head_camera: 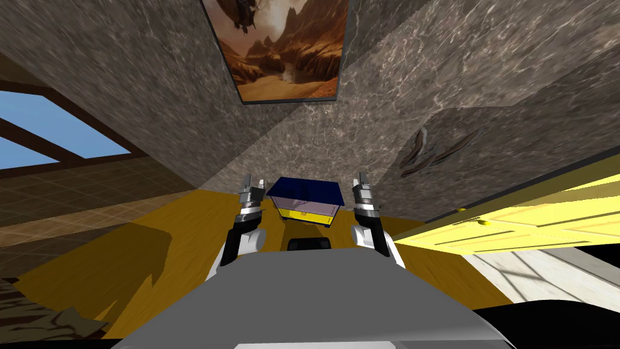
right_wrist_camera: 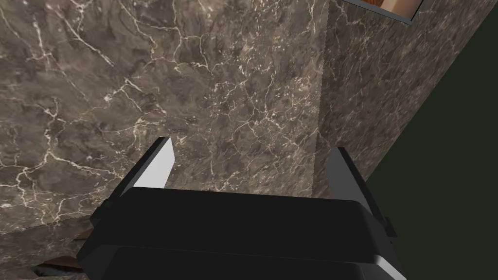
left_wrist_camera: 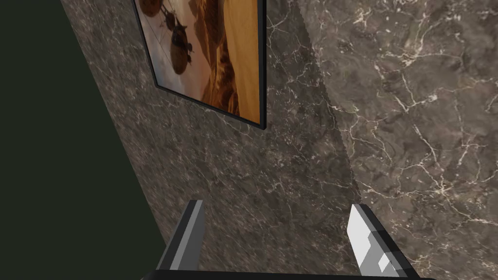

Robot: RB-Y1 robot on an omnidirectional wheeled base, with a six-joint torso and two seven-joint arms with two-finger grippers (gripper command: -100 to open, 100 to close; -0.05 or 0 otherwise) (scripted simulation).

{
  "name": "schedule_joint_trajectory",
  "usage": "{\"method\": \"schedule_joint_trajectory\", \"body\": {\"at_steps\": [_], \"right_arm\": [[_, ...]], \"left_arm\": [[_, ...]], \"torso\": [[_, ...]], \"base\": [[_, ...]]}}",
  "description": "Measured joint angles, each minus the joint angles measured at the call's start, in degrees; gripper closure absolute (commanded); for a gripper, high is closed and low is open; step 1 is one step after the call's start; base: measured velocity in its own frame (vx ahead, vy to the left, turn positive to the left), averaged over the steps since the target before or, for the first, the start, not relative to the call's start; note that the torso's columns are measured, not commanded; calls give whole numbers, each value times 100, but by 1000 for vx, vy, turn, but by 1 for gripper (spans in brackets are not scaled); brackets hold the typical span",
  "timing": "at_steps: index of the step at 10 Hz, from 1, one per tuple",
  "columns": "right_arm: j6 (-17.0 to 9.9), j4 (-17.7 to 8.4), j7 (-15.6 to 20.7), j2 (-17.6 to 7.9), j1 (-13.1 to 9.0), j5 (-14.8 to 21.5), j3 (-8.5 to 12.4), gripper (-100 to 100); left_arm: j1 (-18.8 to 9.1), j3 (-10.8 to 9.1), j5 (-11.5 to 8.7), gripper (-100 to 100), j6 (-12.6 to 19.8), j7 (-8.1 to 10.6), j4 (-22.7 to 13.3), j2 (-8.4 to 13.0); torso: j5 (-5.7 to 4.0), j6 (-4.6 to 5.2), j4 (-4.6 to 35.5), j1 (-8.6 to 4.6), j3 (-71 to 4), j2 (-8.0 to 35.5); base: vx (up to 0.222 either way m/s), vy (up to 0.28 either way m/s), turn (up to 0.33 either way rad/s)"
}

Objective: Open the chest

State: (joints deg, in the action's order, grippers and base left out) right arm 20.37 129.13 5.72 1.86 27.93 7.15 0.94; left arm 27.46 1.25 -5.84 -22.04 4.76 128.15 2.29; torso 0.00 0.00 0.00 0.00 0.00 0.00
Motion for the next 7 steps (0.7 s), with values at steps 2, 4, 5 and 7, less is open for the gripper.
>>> {"method": "schedule_joint_trajectory", "body": {"at_steps": [2,4,5,7], "right_arm": [[0,0,0,0,0,0,0,0],[0,1,0,0,0,0,0,0],[0,1,0,0,0,0,0,0],[1,2,0,0,0,0,0,0]], "left_arm": [[0,0,0,0,0,0,0,0],[0,0,0,0,0,0,1,0],[0,0,0,0,0,0,1,0],[0,0,0,0,-1,0,1,0]], "torso": [[0,0,600,0,-1200,597],[0,0,1424,0,-2850,1422],[0,0,1846,0,-3692,1845],[0,0,2691,0,-5381,2692]], "base": [[0,0,0],[0,0,0],[0,0,0],[0,0,0]]}}
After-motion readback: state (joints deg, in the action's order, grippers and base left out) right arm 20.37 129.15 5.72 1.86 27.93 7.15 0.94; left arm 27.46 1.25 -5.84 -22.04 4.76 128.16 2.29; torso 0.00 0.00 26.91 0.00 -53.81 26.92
